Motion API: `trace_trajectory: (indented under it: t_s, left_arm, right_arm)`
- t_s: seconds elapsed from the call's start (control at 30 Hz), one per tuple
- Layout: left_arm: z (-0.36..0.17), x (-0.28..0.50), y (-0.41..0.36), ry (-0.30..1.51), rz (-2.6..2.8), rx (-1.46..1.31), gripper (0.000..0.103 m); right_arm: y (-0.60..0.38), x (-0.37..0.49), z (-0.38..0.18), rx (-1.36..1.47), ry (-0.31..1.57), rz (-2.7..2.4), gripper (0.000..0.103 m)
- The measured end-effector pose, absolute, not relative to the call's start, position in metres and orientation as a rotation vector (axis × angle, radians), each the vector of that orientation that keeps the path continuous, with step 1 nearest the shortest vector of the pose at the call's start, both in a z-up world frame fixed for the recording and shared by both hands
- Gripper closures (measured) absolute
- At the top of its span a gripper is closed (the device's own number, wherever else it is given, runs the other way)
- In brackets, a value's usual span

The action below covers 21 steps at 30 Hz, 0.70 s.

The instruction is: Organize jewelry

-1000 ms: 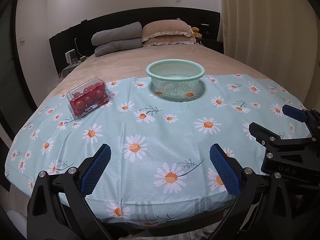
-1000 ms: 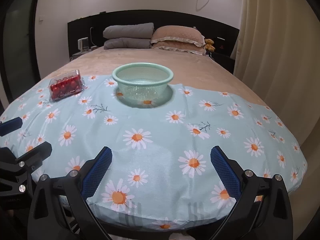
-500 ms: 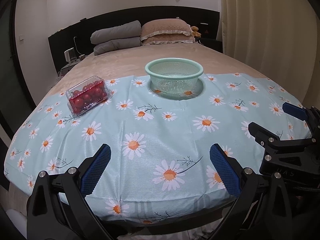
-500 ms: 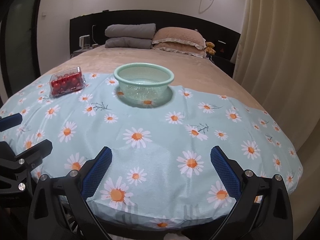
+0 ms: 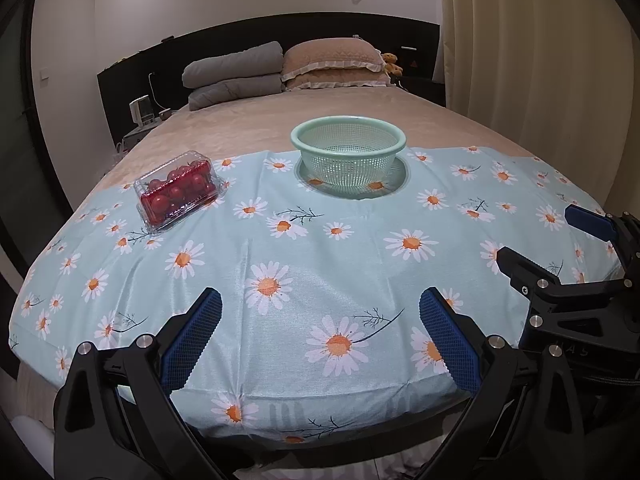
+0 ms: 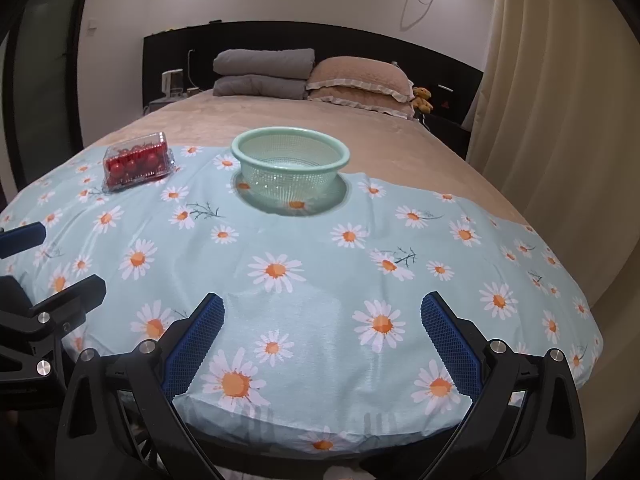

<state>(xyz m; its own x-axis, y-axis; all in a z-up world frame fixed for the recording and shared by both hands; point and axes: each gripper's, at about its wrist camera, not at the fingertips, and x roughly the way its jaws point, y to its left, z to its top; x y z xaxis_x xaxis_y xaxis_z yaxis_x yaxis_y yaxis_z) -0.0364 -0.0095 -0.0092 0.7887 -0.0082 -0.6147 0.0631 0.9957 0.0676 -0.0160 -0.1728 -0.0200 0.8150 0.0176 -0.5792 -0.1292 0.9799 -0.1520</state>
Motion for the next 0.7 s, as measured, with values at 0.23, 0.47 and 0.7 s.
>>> trace_trajectory:
  t_s: [0.23,0.47,0.7]
  left_arm:
    - [-0.0091,-0.0379,-0.0073,0.664,-0.036,0.081,0.006]
    - [-0.0103,-0.0383,-0.008,0.669,-0.039,0.08,0.006]
    - [-0.0104,-0.0388,-0.0082,0.669,-0.041,0.081,0.006]
  right_arm:
    - [-0.168,-0.0178,-0.0201,-0.194,0.612,0.094,0.008]
    - [-0.1674,-0.0185,-0.0206,-0.198,0.614,0.094,0.008]
    - [-0.1668,-0.0189,-0.0211,-0.201,0.614,0.094,0.008]
